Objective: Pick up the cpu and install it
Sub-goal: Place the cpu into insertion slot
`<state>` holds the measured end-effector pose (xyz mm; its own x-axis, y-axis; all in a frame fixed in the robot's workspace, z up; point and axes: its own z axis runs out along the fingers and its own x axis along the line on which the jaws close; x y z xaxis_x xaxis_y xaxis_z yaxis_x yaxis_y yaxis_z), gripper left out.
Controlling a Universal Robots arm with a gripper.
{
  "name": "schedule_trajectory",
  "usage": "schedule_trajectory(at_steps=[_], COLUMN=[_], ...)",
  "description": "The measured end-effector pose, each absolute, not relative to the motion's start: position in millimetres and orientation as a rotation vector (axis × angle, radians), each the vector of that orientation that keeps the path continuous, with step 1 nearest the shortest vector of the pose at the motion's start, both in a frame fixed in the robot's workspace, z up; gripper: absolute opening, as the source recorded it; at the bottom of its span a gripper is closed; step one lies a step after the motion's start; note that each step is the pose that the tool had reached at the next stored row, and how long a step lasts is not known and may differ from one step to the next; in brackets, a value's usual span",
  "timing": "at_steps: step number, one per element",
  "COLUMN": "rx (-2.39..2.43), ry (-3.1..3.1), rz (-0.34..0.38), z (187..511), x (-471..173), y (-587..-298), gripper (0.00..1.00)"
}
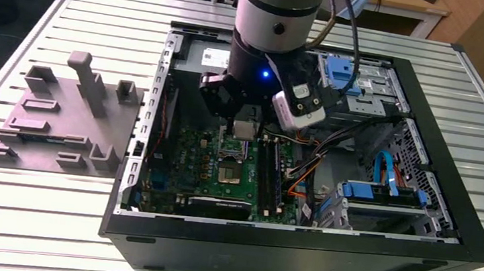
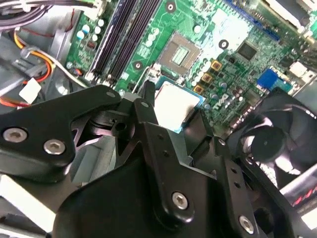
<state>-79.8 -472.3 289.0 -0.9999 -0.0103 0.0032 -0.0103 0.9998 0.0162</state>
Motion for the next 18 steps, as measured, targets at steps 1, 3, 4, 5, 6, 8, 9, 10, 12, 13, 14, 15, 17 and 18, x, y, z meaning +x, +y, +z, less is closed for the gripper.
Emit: schedule_trajectory(at_steps=[1, 3, 4, 5, 6, 8, 9, 10, 12, 13, 14, 15, 17, 18], rx=[0.013, 0.005, -0.001, -0.009, -0.017, -0.034, -0.038, -0.039, -0.039, -0.039, -0.039, -0.039, -0.039, -0.039], ry=[-3.139, -3.139, -3.139, -3.14, -3.14, -3.139, -3.139, -3.139, -3.139, -3.139, -3.139, -3.139, -3.139, -3.139], rz=[-0.026, -0.026, -0.026, -0.026, -0.026, -0.026, -0.025, -0.025, -0.026, -0.025, -0.026, -0.025, -0.026, -0.026], z=[287.3, 283.7, 281.9, 280.0, 278.3, 274.6, 272.8, 271.0, 267.4, 265.5, 263.7, 261.9, 258.3, 256.5], x=[-79.8, -79.8, -79.8, -79.8, -79.9, -79.9, -79.8, -79.8, -79.8, -79.8, -79.8, -79.8, -79.8, -79.8], y=[-474.4, -478.1, -479.0, -479.6, -479.9, -480.0, -480.1, -480.2, -481.1, -481.7, -482.4, -483.3, -485.4, -486.3], gripper=[0.47, 0.47, 0.47, 0.47, 0.47, 0.47, 0.47, 0.47, 0.47, 0.47, 0.47, 0.47, 0.47, 0.47])
